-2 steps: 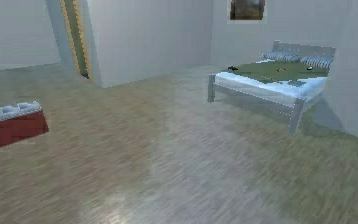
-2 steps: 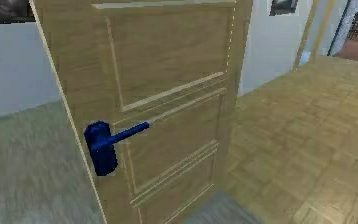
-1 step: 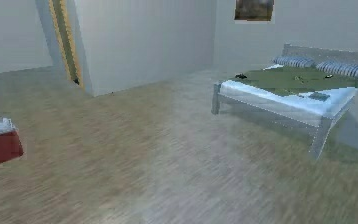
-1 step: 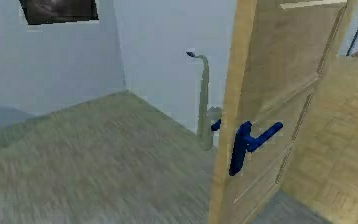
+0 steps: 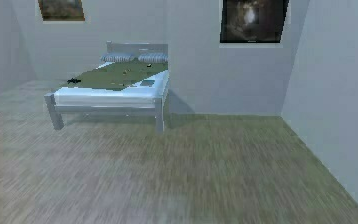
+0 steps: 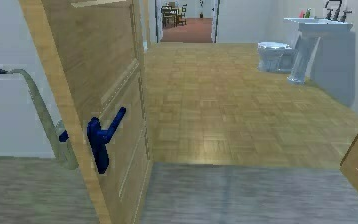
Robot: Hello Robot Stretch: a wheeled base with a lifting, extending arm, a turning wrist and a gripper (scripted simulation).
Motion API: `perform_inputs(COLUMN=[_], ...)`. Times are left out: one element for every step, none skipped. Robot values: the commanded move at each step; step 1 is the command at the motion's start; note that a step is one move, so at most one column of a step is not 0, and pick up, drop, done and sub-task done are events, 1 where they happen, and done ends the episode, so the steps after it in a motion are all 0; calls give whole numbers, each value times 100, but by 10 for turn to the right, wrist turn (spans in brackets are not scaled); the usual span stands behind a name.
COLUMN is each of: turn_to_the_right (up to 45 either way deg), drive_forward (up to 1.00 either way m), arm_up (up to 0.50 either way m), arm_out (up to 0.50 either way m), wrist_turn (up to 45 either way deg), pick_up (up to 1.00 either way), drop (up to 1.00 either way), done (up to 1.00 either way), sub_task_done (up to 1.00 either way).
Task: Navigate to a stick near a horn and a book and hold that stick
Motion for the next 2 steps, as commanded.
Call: perform_inputs(turn_to_the_right=[30,0], drive_forward=[0,65], arm_up=[0,0], arm_out=[0,0], wrist_turn=[0,0], pick_up=[0,0], drop=[0,0], done=[0,0], sub_task_done=[0,0])
